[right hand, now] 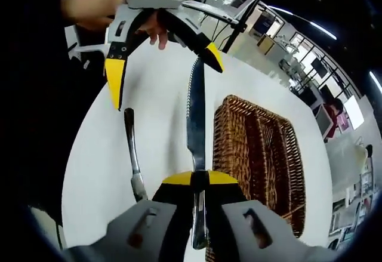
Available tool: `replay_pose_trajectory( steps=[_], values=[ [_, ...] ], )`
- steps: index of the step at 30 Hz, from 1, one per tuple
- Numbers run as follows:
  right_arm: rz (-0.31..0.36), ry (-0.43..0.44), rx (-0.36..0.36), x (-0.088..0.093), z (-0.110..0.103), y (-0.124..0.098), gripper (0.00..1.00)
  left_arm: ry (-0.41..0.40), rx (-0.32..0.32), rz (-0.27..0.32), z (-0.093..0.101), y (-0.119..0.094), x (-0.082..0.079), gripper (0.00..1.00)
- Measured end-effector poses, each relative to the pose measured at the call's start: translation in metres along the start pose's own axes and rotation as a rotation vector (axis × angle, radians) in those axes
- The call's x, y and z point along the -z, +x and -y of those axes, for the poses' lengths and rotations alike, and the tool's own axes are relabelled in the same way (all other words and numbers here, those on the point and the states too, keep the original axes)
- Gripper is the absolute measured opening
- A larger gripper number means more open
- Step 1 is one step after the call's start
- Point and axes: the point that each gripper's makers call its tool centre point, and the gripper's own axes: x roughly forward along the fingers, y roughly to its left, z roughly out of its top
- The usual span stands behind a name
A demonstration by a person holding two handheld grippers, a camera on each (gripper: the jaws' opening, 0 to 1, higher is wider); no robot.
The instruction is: Arrange the knives, forks, and spoons in their matching storage slots by inserting each utensil handle-first until every utensil is classified and aligned in the correct compartment
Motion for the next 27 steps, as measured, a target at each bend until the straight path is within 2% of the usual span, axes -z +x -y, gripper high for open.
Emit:
replay_pose_trajectory(
  steps=[12, 19, 27],
  values=[
    [-0.057, 0.005, 0.027, 0.005, 0.039, 0.001, 0.04, -0.019, -0.021, 0.007, -0.002, -0.007, 0.005, 1.00],
    [-0.088, 0.022, 0.022, 0.013, 0.054, 0.017, 0.04, -0.015, -0.036, 0.012, -0.007, -0.008, 0.005, 0.98],
    [-0.119, 0.047, 0.034, 0.019, 0.069, 0.031, 0.04, -0.001, -0.023, -0.015, -0.011, -0.004, 0.010, 0.98]
  ],
)
